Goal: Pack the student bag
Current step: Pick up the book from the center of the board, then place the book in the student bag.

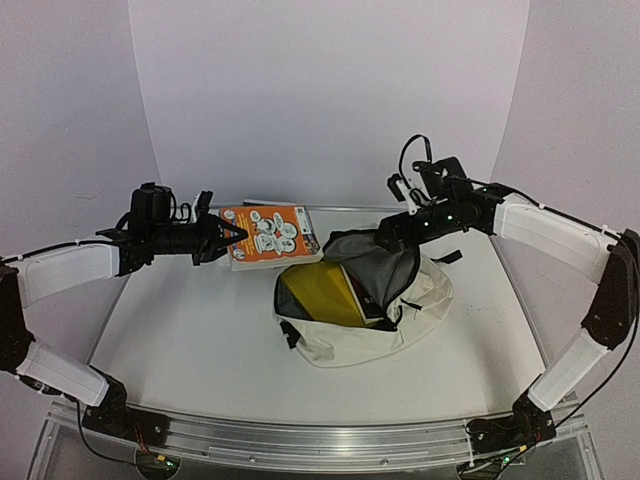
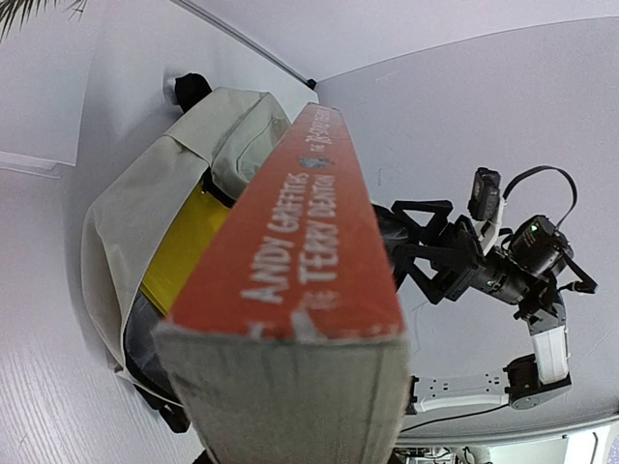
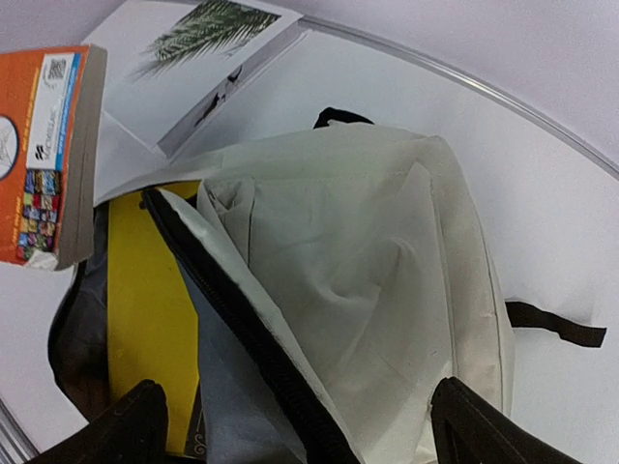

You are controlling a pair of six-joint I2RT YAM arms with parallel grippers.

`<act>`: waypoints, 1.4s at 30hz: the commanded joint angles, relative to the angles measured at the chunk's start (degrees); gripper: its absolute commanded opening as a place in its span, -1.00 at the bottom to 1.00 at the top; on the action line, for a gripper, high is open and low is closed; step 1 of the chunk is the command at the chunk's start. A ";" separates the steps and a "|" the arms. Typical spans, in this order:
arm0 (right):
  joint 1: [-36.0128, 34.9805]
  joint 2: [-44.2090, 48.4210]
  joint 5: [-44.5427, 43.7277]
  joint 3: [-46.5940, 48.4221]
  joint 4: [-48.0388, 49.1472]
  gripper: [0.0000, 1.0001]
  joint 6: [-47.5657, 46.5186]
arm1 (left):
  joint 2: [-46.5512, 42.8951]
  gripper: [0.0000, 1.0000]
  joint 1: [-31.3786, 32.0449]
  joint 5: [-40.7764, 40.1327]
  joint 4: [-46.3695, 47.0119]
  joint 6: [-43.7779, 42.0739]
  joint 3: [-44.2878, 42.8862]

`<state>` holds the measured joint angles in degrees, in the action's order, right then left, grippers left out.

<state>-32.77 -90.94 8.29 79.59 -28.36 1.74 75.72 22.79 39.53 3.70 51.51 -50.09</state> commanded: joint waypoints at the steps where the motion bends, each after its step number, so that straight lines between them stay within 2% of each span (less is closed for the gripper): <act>1: -0.15 -3.96 2.16 5.13 -1.25 0.77 -6.35 | -0.02 -1.00 -0.37 3.72 7.08 0.70 -0.23; 9: -0.10 -10.99 4.85 12.07 -1.08 0.55 -7.82 | -0.04 -1.00 -0.37 6.27 6.52 0.57 0.79; 12: -0.16 -13.46 6.31 14.17 -2.02 0.38 -8.20 | -0.21 -1.00 -0.37 6.45 6.58 0.86 1.74; 16: -0.19 -15.18 7.78 15.40 -3.49 0.30 -9.05 | -0.64 -1.00 -0.37 6.47 6.58 1.10 2.72; 21: -0.21 -17.62 7.86 17.74 -5.42 0.09 -10.01 | -0.75 -0.99 -0.37 6.57 6.71 1.27 3.23; 23: -0.19 -18.67 7.34 19.06 -6.10 -0.21 -10.49 | -0.51 -1.00 -0.33 7.02 7.19 1.57 3.26; 24: -0.23 -18.74 6.69 19.58 -6.06 -0.48 -10.61 | -0.36 -1.00 -0.35 7.29 7.62 1.89 3.33; 27: -0.23 -17.40 4.58 21.04 -5.77 -1.00 -9.47 | 0.08 -1.00 -0.17 7.12 10.41 4.47 4.43; 34: -0.21 -10.20 0.41 25.75 -3.69 -1.00 3.13 | 2.11 -1.00 4.99 1.38 17.77 10.63 7.15; 42: -0.27 -1.33 3.28 20.40 5.69 -1.00 12.76 | 8.71 -1.00 10.72 -2.18 26.72 15.08 6.07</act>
<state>-33.23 -98.70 11.44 101.27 -32.73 8.25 82.52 32.14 38.50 17.28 63.16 -42.11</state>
